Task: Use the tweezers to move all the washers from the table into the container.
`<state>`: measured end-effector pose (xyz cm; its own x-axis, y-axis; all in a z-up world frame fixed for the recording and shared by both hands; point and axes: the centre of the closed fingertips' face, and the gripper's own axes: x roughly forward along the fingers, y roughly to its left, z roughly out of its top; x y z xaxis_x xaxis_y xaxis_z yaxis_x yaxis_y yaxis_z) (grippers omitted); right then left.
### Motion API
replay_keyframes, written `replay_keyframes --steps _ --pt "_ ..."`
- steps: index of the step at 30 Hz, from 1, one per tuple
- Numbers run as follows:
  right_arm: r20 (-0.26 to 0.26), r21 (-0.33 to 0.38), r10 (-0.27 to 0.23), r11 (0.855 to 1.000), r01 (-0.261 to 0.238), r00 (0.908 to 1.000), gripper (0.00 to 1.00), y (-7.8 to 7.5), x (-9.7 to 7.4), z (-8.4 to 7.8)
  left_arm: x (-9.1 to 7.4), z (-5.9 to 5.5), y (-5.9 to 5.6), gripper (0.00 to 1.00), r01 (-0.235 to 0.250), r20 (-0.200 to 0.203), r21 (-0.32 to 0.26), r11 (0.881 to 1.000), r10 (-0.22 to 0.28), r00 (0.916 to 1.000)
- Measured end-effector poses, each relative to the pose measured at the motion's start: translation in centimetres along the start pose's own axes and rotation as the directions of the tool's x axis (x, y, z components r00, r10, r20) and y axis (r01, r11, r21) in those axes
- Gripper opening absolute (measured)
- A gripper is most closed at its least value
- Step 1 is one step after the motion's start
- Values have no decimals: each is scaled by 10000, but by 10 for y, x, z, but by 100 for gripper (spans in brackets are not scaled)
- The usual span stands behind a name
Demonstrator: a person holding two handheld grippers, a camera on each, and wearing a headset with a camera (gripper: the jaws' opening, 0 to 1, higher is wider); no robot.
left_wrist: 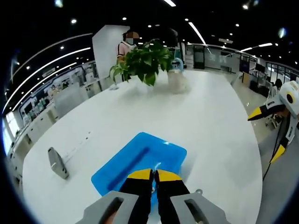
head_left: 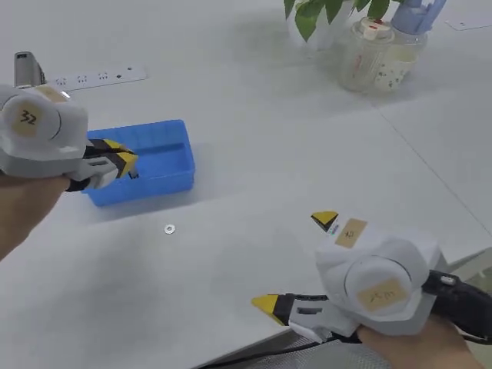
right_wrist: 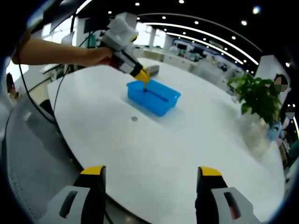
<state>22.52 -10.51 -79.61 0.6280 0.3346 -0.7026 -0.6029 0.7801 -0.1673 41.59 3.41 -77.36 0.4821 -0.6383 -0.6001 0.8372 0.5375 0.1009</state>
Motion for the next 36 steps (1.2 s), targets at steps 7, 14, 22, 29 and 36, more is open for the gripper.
replay_keyframes --steps 7,14,22,29,36 --pt "-11 -22 -9 10000 9 10000 78 0 0 0 -4 2 -1 0 -20 21 -86 10000 20 10000" --pt "-32 -79 -46 10000 45 10000 78 0 0 0 -18 14 2 0 -355 367 -141 9993 360 9987" --pt "-5 -83 -66 9999 66 10000 78 -1 0 0 -38 27 -2 0 -612 779 -177 9980 624 9950" --pt "102 -44 -21 10000 21 9999 80 0 -1 2 -54 37 -16 0 -453 1114 -408 9981 496 9925" --pt "123 -59 -59 10000 60 9999 80 0 -1 2 -63 39 -36 0 -179 1245 -365 9992 223 9920"
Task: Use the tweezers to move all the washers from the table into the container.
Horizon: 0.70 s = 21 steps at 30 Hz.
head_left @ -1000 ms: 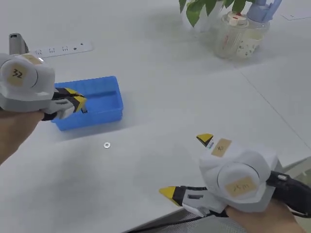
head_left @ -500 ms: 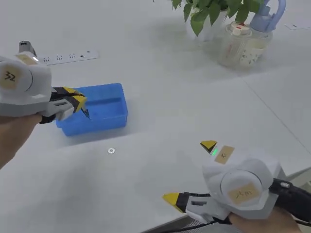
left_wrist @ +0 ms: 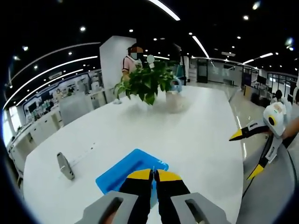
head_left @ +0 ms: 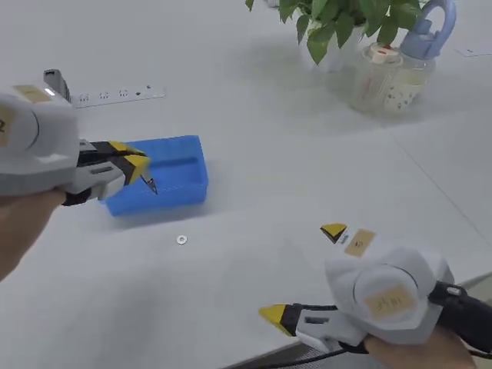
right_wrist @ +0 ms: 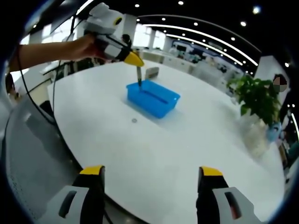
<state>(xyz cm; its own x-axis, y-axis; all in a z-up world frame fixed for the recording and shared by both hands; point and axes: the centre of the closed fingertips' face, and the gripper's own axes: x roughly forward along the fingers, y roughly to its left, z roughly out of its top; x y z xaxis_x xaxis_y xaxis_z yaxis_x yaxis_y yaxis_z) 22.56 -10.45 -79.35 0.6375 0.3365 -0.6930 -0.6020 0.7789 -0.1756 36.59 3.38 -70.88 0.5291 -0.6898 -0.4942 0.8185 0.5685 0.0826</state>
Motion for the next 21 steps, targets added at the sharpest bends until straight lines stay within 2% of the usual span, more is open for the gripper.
replay_keyframes --steps 11,21 --pt "22 4 -3 10000 3 10000 80 0 0 0 4 -11 -22 0 502 -17 -454 9977 -503 9987" --pt "1 -19 -2 10000 2 10000 79 -1 0 0 16 -23 -32 0 709 -162 -807 9942 -724 9972"
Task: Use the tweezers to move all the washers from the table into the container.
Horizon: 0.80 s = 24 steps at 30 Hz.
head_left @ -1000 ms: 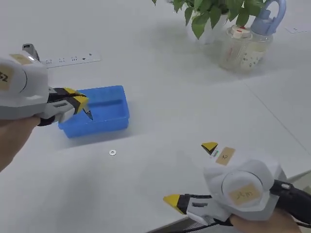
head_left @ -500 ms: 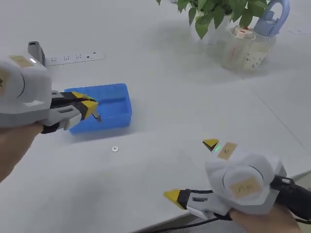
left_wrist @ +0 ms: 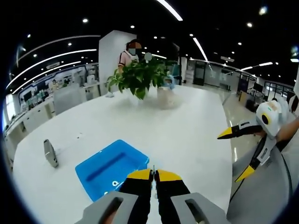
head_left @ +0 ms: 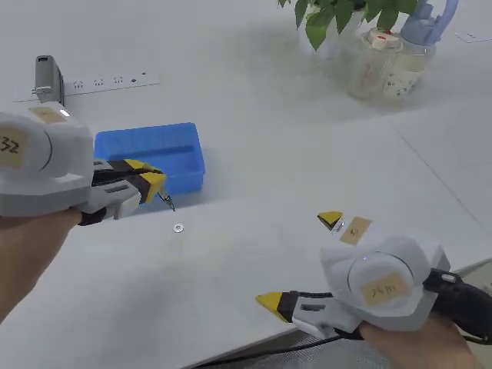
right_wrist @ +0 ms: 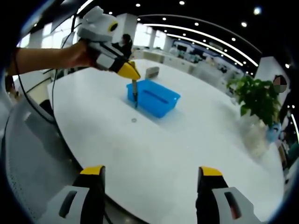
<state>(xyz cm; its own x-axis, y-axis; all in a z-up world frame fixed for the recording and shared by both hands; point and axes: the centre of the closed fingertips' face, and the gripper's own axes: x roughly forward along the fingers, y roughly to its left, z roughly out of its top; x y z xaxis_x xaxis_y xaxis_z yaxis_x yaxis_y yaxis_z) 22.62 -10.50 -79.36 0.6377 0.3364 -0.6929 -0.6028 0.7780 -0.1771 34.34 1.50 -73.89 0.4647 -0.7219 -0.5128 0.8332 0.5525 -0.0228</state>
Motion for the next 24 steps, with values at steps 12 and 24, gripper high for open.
replay_keyframes --steps 12,24 --pt "-27 -2 48 10000 -48 10000 79 1 0 -1 16 -30 -5 0 -18 -592 -97 10000 12 9982" --pt "-95 -40 80 10000 -81 9999 78 1 1 -2 19 -31 -1 0 -138 -567 -208 9997 126 9983"
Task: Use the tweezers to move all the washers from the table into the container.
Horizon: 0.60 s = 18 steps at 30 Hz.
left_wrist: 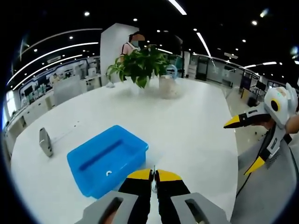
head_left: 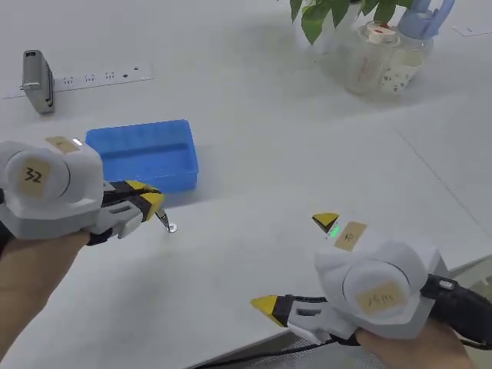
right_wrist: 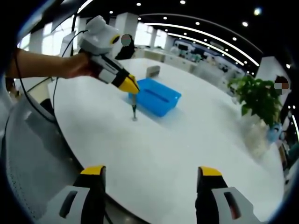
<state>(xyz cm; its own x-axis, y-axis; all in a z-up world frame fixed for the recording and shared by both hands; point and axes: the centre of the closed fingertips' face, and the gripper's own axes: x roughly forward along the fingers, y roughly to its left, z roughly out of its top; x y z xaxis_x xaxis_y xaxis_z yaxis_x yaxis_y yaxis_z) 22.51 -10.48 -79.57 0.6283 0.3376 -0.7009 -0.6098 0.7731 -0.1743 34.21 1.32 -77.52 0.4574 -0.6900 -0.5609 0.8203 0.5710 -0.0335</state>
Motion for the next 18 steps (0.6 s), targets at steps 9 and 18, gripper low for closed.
replay_keyframes --steps 9,18 --pt "-52 -24 -9 10000 9 10000 78 0 0 -1 2 -1 -2 0 25 -19 80 10000 -25 10000" --pt "-60 -83 -14 10000 13 10000 77 0 0 -1 2 -1 -4 0 -105 -114 616 9980 113 9999"
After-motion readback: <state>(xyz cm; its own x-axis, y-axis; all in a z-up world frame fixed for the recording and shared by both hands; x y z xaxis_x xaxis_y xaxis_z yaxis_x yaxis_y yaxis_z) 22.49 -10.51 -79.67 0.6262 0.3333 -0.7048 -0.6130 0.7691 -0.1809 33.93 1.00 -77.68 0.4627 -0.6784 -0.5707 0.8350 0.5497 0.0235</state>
